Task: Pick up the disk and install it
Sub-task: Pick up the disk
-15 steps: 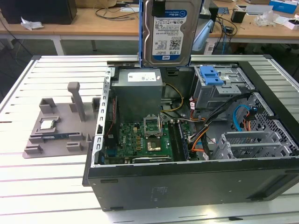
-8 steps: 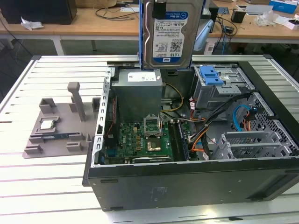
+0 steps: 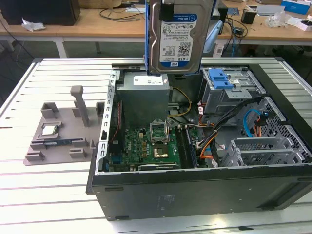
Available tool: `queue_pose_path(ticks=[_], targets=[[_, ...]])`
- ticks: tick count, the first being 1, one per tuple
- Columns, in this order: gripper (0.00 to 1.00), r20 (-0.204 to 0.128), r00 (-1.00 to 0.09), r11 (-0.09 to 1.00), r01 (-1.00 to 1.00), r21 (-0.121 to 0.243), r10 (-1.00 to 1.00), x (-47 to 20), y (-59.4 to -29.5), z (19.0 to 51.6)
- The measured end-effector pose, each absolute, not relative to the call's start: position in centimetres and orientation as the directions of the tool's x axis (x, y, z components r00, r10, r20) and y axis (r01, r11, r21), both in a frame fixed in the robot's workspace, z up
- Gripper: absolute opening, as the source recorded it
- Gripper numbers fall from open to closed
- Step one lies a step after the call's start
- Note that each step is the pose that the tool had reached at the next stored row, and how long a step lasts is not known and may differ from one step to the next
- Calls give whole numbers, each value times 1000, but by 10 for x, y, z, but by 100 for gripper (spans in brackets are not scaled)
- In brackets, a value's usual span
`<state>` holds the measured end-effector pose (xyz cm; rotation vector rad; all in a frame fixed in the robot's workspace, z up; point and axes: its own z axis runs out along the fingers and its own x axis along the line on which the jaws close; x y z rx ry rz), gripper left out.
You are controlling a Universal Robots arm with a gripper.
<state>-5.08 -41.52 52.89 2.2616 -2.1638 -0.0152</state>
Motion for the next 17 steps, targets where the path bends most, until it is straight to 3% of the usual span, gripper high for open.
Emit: queue_pose_path(ticks=[17], targets=[[37,1,44,-44,-999,15,-999,-51,-433,529]])
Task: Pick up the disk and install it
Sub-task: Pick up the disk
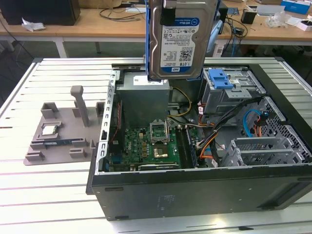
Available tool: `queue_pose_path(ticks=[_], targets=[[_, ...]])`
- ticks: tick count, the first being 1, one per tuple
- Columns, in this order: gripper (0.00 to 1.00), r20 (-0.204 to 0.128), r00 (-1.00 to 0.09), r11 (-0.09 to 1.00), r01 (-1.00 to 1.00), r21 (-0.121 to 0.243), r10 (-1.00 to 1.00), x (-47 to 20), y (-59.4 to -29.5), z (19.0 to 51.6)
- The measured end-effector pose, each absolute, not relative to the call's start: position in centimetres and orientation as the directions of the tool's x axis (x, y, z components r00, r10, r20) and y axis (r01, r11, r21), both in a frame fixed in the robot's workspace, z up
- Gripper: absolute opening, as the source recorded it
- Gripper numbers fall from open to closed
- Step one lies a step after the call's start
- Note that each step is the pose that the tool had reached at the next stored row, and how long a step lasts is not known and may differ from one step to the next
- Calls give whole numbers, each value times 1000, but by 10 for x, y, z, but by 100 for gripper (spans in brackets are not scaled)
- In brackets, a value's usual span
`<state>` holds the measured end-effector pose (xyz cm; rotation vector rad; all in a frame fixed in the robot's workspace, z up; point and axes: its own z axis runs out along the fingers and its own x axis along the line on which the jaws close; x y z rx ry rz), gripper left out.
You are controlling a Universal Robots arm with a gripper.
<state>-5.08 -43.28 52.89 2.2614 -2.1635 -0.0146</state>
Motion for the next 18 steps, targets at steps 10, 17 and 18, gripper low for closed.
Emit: queue_pose_path(ticks=[10,17,18], targets=[[37,2,44,-44,-999,15,-999,-51,-443,529],[37,2,44,-44,-999,15,-999,-51,-450,529],[37,2,44,-44,-999,15,-999,-51,-450,529]])
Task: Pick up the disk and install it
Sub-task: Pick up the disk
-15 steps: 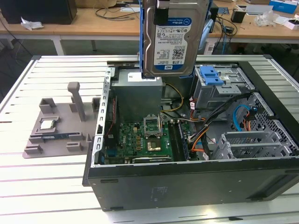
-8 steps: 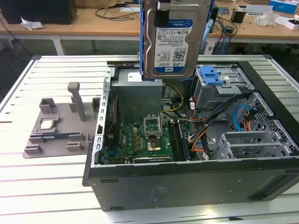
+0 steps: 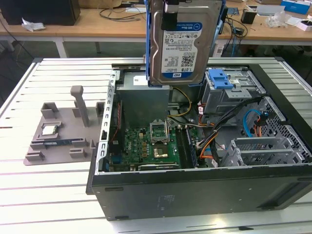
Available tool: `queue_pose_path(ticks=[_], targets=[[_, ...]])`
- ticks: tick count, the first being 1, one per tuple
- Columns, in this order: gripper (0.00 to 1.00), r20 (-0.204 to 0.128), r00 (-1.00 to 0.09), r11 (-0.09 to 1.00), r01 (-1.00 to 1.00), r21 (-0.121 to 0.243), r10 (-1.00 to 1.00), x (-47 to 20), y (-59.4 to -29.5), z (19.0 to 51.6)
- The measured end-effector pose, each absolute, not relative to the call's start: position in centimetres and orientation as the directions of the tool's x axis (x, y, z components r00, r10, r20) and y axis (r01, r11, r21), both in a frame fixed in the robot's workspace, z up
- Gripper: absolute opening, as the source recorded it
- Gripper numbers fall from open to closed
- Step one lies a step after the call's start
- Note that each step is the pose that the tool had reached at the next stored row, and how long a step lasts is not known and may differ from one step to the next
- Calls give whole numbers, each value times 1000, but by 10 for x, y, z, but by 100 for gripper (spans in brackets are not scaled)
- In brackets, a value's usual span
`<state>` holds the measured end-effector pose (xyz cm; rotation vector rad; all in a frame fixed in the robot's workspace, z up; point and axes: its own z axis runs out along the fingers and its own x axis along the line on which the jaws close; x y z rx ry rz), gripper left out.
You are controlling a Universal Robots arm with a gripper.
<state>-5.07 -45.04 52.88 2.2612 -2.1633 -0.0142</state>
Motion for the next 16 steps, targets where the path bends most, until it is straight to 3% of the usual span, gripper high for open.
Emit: queue_pose_path(ticks=[16], targets=[[37,3,44,-44,-999,15,-999,-51,-465,529]])
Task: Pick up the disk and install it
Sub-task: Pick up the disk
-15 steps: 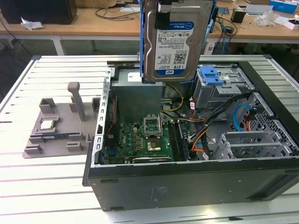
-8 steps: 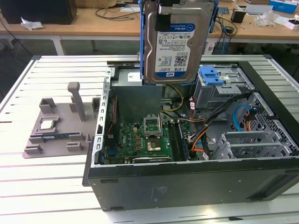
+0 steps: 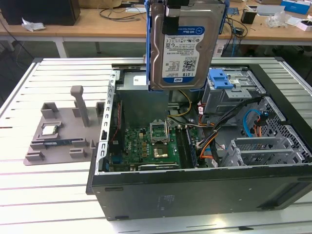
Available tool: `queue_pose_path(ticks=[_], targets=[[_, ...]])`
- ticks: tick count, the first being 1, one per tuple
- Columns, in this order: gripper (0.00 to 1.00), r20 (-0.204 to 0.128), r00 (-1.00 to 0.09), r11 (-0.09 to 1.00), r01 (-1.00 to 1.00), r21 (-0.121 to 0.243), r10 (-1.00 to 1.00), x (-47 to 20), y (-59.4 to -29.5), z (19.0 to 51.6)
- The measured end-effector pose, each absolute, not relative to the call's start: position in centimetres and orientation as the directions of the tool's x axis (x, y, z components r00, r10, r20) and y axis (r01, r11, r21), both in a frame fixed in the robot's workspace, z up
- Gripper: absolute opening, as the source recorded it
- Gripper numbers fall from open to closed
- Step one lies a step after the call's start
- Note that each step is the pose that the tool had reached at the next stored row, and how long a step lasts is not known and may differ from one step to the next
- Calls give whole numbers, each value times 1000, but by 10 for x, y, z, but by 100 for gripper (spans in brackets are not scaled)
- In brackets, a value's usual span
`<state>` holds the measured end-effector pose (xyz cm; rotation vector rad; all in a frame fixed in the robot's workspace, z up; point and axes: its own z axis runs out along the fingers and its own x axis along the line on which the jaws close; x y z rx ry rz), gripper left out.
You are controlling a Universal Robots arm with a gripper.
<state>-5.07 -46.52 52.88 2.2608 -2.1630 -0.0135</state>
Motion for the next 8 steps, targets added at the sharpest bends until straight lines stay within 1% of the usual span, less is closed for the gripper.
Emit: queue_pose_path(ticks=[8], targets=[[37,3,44,-44,-999,15,-999,-51,-473,529]])
